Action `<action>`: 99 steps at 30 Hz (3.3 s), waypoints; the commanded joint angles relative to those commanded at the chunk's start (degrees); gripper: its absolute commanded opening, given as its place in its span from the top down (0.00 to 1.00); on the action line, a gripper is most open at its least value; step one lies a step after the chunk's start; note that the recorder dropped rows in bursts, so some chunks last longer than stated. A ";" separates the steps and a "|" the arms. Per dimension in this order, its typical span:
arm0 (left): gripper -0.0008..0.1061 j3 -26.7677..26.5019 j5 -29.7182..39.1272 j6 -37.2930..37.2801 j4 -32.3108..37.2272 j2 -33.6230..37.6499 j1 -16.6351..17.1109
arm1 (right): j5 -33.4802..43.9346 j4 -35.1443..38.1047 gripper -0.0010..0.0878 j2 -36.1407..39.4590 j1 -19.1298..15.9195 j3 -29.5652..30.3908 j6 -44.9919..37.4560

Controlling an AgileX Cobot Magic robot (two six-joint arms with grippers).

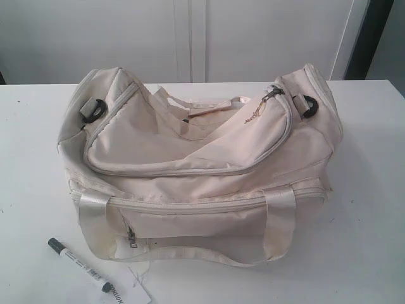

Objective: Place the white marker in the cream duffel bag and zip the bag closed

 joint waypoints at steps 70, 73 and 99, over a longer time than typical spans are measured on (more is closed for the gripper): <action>0.99 0.00 0.00 0.00 0.00 0.00 0.00 | -6.54 0.00 0.99 0.00 0.01 0.00 0.00; 0.99 0.00 0.00 0.00 0.00 0.00 0.00 | -13.36 0.00 0.99 0.00 0.01 0.00 0.00; 0.99 0.00 0.00 0.00 0.00 0.00 0.00 | -29.37 0.00 0.99 0.00 0.01 0.00 0.00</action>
